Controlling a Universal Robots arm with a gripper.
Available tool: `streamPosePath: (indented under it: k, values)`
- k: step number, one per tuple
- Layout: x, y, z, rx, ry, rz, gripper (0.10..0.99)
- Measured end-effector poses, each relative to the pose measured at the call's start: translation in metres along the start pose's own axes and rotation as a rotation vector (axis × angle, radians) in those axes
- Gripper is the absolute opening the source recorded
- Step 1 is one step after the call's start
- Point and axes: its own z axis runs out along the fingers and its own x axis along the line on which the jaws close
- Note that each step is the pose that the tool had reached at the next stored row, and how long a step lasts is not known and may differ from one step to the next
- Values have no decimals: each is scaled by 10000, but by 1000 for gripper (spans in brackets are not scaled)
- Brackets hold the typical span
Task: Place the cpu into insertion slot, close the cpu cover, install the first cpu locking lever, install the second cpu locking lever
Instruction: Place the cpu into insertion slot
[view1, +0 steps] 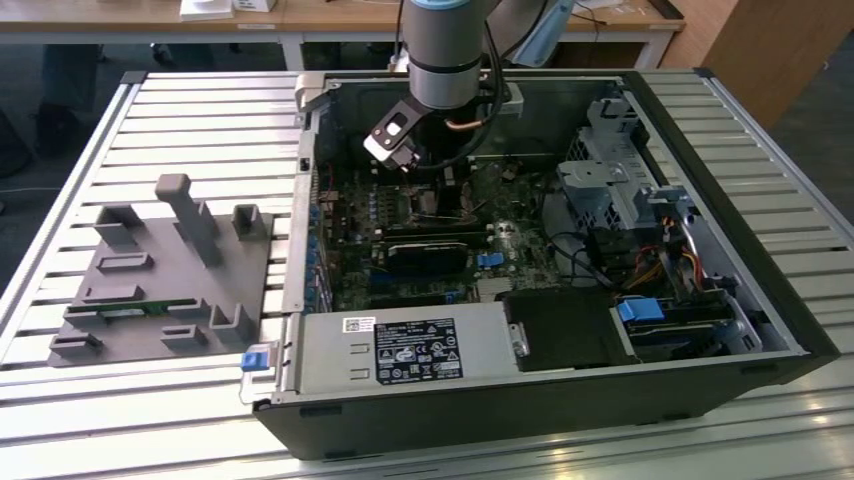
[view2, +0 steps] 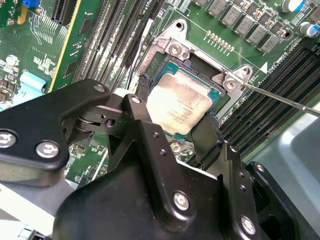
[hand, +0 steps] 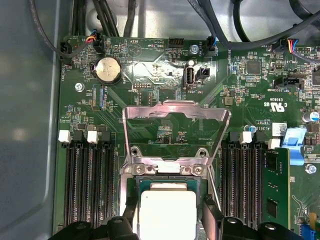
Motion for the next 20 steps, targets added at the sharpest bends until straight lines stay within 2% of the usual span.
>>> streamPosePath:
  k: [8,18,19,20]
  values:
    - [0,1,-10,0,0,0,616]
    - [-1,6,-99,0,0,5,616]
    - [-1,6,-110,0,0,6,600]
    - [-2,6,-117,1,-1,6,537]
